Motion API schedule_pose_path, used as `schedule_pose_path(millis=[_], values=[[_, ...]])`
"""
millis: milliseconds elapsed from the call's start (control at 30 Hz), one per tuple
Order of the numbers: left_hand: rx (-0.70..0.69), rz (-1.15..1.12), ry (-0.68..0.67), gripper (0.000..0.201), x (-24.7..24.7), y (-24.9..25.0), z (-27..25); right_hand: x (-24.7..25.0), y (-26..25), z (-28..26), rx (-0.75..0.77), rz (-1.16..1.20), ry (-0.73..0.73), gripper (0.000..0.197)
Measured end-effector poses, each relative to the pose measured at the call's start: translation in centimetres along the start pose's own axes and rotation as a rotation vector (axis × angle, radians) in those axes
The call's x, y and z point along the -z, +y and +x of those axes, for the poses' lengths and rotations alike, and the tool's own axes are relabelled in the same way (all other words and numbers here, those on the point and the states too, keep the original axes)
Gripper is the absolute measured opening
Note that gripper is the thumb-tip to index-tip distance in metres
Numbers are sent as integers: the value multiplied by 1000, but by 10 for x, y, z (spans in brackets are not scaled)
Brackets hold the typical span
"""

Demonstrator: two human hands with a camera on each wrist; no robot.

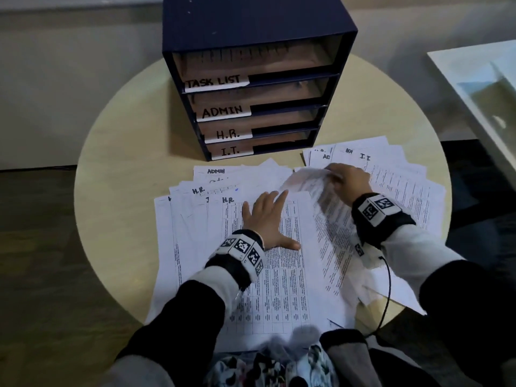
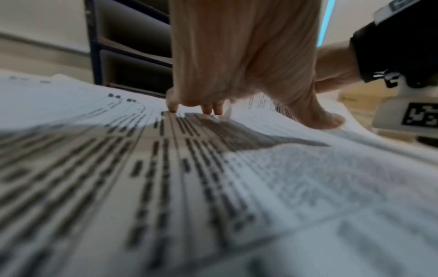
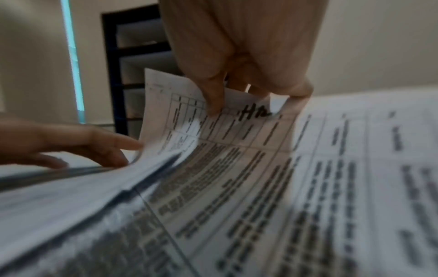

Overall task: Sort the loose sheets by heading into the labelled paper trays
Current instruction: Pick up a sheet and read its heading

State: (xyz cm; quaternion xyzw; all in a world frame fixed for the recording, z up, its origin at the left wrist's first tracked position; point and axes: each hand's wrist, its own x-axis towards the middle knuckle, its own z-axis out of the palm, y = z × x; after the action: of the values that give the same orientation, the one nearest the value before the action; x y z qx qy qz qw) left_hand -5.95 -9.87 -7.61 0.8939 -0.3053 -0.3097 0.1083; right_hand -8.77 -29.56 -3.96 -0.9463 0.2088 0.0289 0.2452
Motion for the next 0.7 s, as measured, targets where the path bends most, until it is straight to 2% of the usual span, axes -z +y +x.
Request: schedule_pose_path(millis=[67, 100, 167, 233, 300, 333, 433, 533, 567, 633, 700], values=[[41, -173, 114, 122, 3, -2, 1, -1, -19, 3, 109, -23, 17, 32], [81, -341, 194, 115, 5, -5, 2, 1, -28, 4, 145, -46, 29, 33], [158, -749, 342, 91, 12, -11, 5, 6, -44, 6, 219, -63, 35, 33], [184, -949, 387, 61, 21, -18, 8, 9, -56, 9, 284, -75, 20, 29], [173, -919, 382, 31, 30, -25, 10, 10, -64, 10, 304, -67, 15, 20], [178, -909, 397, 26, 33, -29, 11, 9, -66, 11, 279, -73, 38, 20], [230, -912, 476, 33, 40, -45, 12, 7, -62, 13, 87, -76, 184, 36], [293, -897, 562, 33, 47, -64, 12, 0, -64, 6, -14, 114, 227, 50], [305, -889, 557, 31, 50, -68, 12, -7, -65, 3, -30, 269, 180, 52], [319, -889, 532, 27, 52, -74, 10, -17, -73, -10, -123, 605, -70, 55], [328, -904, 506, 28, 54, -76, 9, -31, -77, -24, -207, 681, -383, 43]])
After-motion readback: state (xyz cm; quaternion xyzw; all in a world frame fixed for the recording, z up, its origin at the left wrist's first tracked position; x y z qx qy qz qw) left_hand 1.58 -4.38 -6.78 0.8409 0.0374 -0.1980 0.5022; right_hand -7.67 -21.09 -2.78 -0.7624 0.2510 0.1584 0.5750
